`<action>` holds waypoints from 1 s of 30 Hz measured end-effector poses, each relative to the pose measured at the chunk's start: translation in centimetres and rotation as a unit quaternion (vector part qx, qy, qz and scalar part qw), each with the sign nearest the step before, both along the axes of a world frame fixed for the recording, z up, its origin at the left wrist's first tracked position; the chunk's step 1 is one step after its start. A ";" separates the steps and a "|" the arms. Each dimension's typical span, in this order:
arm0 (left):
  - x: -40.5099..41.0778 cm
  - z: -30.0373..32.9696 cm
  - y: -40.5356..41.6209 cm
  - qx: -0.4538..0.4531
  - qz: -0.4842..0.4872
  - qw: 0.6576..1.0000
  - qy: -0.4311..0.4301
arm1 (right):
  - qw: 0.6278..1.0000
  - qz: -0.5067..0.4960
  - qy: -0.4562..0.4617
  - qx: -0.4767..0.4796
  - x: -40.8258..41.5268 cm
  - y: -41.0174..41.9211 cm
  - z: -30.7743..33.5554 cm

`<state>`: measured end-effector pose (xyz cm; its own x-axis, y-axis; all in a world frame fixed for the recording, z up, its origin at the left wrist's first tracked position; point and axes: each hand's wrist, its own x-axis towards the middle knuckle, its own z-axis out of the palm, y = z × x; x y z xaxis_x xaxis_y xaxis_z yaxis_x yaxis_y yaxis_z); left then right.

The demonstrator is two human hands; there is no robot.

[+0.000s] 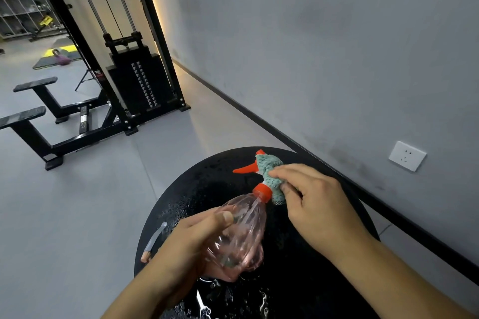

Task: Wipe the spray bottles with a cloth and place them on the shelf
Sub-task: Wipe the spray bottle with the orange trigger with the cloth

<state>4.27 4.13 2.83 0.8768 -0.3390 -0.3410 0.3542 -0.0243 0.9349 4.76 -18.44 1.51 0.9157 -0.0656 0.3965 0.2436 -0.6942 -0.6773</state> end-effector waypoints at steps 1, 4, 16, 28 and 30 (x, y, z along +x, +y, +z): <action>0.0 0.0 -0.1 0.009 -0.007 1.000 -0.001 | 1.000 -0.008 -0.007 0.002 0.1 -0.1 0.0; 0.0 0.0 0.0 0.021 -0.022 1.000 -0.001 | 1.000 -0.010 -0.022 0.001 0.3 0.0 0.2; 0.1 0.2 0.0 0.025 -0.015 1.000 0.000 | 0.999 -0.033 0.000 -0.003 0.3 -0.2 0.0; 0.1 0.2 0.3 0.030 -0.029 0.999 -0.010 | 0.999 -0.038 -0.005 0.008 0.4 -0.4 0.1; 0.1 0.2 0.3 0.032 -0.027 0.999 -0.012 | 0.999 -0.039 0.000 0.007 0.5 -0.4 0.1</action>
<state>4.38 4.45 3.04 0.8660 -0.3646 -0.3422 0.3279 -0.1027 0.9391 5.26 -18.81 1.63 0.9071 -0.1433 0.3957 0.1890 -0.7014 -0.6872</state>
